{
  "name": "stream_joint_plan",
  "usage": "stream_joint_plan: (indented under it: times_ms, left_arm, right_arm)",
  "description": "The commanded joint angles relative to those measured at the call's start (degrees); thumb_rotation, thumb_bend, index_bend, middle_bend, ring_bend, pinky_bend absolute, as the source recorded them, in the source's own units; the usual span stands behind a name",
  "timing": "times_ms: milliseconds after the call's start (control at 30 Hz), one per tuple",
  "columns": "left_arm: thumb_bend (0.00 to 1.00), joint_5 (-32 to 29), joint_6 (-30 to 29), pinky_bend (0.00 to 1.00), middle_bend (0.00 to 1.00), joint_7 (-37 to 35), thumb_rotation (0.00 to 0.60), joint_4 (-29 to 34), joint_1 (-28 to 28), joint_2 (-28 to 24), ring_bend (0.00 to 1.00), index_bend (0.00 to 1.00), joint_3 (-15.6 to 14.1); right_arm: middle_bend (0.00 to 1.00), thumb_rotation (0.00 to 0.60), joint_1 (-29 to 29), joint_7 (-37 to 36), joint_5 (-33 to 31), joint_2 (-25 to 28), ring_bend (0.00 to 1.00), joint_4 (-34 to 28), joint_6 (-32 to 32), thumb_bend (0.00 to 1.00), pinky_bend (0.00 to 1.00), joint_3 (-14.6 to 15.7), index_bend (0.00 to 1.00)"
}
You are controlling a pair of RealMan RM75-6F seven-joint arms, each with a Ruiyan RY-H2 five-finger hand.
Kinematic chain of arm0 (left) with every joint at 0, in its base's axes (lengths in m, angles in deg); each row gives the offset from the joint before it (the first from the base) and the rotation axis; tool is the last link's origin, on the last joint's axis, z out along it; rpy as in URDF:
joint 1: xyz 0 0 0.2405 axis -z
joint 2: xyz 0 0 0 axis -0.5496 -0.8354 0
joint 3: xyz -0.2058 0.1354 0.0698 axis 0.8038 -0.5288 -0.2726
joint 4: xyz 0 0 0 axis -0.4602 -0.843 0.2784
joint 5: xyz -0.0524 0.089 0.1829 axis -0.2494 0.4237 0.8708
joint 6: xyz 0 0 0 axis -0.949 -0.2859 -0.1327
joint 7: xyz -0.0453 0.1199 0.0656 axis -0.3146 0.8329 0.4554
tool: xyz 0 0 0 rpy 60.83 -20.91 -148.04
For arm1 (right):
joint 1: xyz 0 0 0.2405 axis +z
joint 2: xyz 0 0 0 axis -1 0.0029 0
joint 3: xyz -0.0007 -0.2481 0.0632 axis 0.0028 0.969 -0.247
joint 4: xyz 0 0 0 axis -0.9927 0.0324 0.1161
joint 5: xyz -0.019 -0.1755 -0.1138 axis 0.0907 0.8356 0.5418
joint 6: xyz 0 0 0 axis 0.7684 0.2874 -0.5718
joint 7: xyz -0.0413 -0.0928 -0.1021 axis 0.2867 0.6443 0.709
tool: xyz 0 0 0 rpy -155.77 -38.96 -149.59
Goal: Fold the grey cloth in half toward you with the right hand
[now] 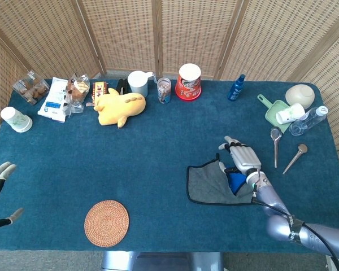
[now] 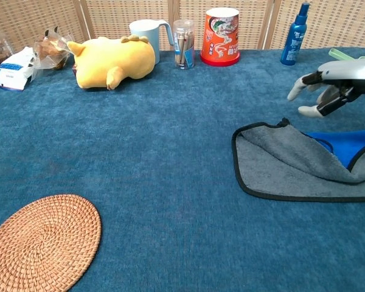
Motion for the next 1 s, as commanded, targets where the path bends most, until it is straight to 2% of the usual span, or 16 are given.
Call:
stream_joint_plan:
  times_ms: [33, 200, 400, 700, 1000]
  left_arm:
    - [0.28, -0.12, 0.16, 0.0, 0.0, -0.04, 0.6, -0.03, 0.1, -0.03, 0.0, 0.0, 0.05]
    - [0.28, -0.09, 0.29, 0.0, 0.0, 0.11, 0.6, 0.0, 0.15, -0.01, 0.0, 0.0, 0.02]
    - [0.28, -0.18, 0.24, 0.0, 0.0, 0.0, 0.6, 0.03, 0.12, -0.02, 0.0, 0.0, 0.03]
    - [0.28, -0.34, 0.33, 0.0, 0.0, -0.66, 0.6, -0.1, 0.23, -0.23, 0.0, 0.0, 0.15]
    - [0.28, -0.23, 0.26, 0.0, 0.0, -0.89, 0.6, -0.11, 0.21, -0.34, 0.0, 0.0, 0.12]
  right_arm:
    - [0.0, 0.385, 0.59, -1.01, 0.44, -0.22, 0.0, 0.22, 1.63, 0.47, 0.19, 0.14, 0.11]
    - [0.0, 0.458, 1.14, -2.86, 1.87, -0.82, 0.0, 0.68, 3.49, 0.48, 0.19, 0.3, 0.1]
    - [0.0, 0.517, 2.26, -2.33, 3.32, -2.54, 0.0, 2.09, 4.43, 0.49, 0.19, 1.72, 0.13]
    - [0.0, 0.597, 3.22, -2.87, 4.56, -4.61, 0.0, 3.52, 3.57, 0.49, 0.19, 2.18, 0.26]
    - [0.0, 0.6, 2.51, -3.88, 6.79, -6.14, 0.0, 4.37, 1.3, 0.47, 0.19, 2.35, 0.46]
